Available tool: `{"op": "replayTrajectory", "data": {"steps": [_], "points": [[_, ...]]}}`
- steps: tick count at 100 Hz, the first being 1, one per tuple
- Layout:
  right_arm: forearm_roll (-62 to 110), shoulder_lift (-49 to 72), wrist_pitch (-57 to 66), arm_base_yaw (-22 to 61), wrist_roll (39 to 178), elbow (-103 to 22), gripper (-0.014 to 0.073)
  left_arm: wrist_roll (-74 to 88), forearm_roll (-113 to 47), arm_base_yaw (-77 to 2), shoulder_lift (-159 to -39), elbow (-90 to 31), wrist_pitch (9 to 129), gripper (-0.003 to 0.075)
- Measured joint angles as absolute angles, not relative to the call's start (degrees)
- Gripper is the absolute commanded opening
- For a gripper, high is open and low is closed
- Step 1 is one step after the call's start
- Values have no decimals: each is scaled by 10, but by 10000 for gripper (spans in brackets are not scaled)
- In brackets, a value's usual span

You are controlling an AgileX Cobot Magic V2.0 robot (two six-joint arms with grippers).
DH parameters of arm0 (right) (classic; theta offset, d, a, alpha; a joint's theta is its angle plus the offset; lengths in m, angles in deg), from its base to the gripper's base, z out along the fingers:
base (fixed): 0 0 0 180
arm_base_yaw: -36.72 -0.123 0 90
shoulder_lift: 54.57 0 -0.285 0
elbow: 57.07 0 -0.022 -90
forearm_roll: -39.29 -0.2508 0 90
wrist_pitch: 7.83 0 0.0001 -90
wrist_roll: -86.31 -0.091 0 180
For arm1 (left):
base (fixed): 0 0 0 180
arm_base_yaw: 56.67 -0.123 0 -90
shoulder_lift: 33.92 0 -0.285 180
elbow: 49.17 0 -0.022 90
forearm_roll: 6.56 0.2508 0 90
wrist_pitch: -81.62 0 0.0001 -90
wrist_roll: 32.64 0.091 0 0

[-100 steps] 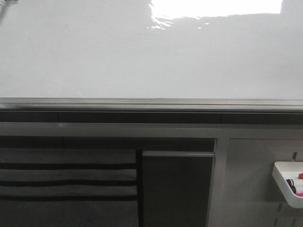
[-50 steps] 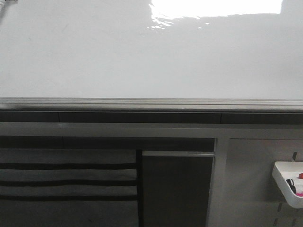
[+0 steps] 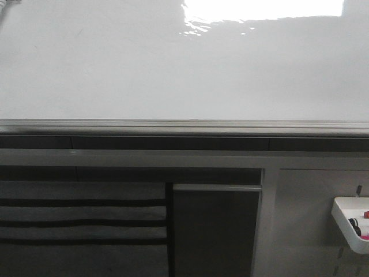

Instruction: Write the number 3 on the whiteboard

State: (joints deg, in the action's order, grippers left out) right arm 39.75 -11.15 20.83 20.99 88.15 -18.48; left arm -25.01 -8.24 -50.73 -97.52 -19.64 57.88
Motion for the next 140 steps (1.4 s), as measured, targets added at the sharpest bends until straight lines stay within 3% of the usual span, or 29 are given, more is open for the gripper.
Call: {"op": "replayTrajectory", "data": {"steps": [42,88,125,140], "points": [[393,-76,183,177,882,-185,665,-250,-82,-499,-1202,-347,633,367],[393,-76,182,177,883,-185,665,-249,-82,-499,-1280,-404,661,365],[393,-76,182,177,884,-185,665,-249,-82,-499,-1281,-406,663,102],[393,-76,182,177,884,-185,665,-249,-82,-499,-1281,-406,663,29]]}}
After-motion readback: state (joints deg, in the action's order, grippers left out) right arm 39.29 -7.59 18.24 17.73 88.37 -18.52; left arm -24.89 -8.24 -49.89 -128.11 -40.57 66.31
